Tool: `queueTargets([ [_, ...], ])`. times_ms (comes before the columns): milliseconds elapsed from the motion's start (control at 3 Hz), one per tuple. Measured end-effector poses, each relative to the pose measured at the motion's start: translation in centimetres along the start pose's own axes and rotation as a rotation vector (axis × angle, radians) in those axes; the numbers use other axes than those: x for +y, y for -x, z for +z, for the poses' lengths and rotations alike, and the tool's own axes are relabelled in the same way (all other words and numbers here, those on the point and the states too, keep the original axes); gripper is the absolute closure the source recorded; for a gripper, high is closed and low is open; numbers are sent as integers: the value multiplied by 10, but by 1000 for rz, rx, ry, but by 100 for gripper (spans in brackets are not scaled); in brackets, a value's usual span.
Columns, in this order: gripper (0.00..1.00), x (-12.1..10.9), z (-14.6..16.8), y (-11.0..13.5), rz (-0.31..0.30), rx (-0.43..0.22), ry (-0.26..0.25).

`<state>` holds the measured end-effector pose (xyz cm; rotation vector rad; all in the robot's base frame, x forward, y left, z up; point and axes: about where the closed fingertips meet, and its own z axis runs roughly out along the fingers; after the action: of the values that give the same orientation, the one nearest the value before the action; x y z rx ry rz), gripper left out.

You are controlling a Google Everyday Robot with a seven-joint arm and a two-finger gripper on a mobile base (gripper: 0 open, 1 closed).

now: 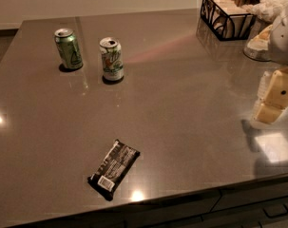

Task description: Move rxbar chocolate near 7up can

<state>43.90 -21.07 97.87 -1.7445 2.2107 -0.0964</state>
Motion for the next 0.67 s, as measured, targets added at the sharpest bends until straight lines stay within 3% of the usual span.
queueTargets([
  [333,0,9,8,25,-101,-18,33],
  [667,0,26,24,59,-258,-44,78],
])
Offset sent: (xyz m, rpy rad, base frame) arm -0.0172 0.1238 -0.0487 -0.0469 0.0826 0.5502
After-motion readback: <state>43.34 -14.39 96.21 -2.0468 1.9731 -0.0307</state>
